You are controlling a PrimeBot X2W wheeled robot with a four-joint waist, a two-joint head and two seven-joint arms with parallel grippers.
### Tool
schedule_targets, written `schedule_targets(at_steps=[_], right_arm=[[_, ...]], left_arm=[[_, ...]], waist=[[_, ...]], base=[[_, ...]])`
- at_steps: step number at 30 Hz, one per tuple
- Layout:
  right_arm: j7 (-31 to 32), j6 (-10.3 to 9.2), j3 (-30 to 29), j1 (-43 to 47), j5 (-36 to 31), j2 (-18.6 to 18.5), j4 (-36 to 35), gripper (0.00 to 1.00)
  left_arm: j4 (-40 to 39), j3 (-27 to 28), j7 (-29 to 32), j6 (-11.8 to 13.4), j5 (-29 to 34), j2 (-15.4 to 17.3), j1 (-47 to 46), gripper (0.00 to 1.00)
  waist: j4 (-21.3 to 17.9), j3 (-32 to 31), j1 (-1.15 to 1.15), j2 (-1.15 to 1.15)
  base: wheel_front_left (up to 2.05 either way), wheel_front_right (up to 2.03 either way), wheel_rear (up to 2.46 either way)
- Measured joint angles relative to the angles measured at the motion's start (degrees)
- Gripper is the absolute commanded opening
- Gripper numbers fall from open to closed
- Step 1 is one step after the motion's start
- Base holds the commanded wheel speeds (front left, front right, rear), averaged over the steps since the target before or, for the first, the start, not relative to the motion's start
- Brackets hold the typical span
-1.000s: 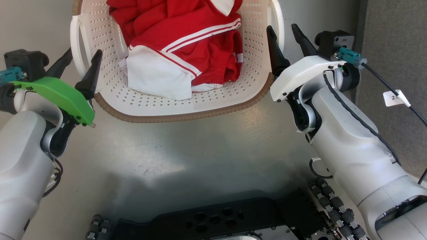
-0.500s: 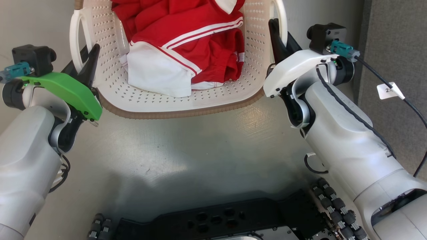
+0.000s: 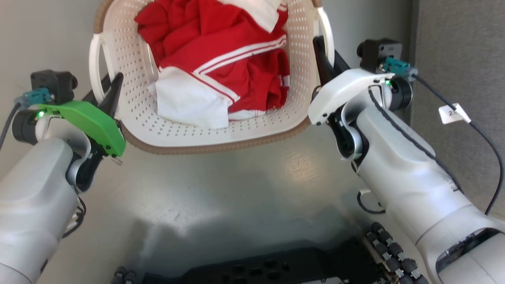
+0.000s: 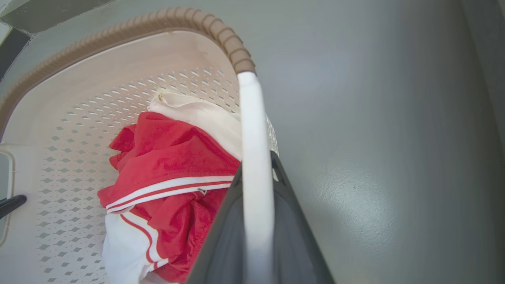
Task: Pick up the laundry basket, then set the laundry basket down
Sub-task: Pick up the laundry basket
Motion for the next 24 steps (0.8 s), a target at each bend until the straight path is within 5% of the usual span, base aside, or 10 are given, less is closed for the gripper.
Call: schedule_targets(at_steps=[24], right_arm=[[3.08, 0.15, 10.49, 4.63, 8.55, 0.21, 7.56, 0.0]], left_arm=[[6.73, -5.88, 5.69, -0.01, -8.89, -2.67, 5.2, 0.0]], waist=[[-1.19, -17.43, -0.01, 0.0]], base=[[0.0, 0.0, 0.0]])
